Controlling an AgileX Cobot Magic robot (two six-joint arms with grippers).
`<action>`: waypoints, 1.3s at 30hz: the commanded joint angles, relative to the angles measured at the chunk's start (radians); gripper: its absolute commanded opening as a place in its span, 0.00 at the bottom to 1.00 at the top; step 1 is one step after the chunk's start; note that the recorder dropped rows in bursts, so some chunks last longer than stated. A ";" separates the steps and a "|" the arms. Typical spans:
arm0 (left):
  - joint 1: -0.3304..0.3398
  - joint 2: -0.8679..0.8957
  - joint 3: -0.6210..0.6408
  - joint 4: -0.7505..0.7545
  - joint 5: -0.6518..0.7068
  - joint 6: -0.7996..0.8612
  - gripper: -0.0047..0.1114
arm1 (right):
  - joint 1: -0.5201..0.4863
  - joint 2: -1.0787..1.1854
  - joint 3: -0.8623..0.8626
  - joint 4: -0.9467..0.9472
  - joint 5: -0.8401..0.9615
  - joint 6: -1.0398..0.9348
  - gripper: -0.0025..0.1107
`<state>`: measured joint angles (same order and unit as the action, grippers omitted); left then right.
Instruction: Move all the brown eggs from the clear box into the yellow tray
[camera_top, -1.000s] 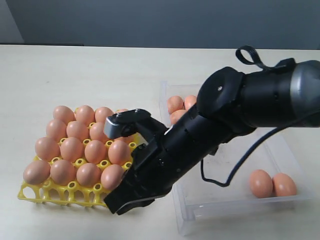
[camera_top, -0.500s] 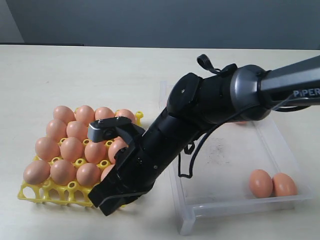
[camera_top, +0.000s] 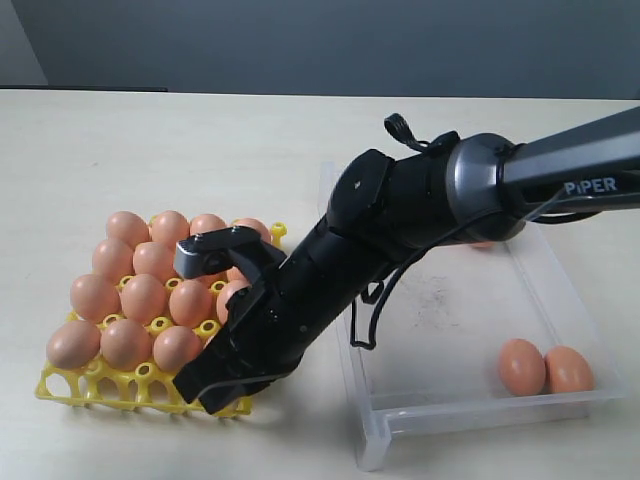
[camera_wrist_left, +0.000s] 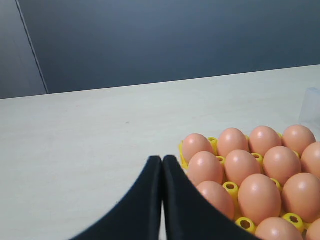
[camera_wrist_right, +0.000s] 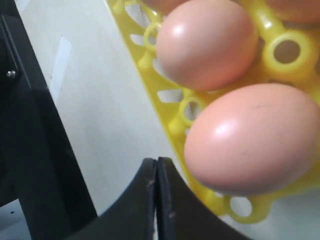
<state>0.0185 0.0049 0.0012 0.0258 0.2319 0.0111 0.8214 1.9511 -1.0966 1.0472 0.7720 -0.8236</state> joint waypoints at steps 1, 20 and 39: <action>-0.011 -0.005 -0.001 0.001 0.000 -0.001 0.04 | 0.000 0.002 -0.005 0.006 -0.024 -0.012 0.02; -0.011 -0.005 -0.001 0.001 0.000 -0.001 0.04 | 0.000 -0.024 -0.008 0.008 -0.086 -0.031 0.02; -0.011 -0.005 -0.001 0.001 0.000 -0.001 0.04 | -0.006 -0.022 -0.006 -0.119 -0.099 0.143 0.02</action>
<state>0.0185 0.0049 0.0012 0.0258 0.2319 0.0111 0.8214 1.9369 -1.0975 0.9430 0.7085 -0.6911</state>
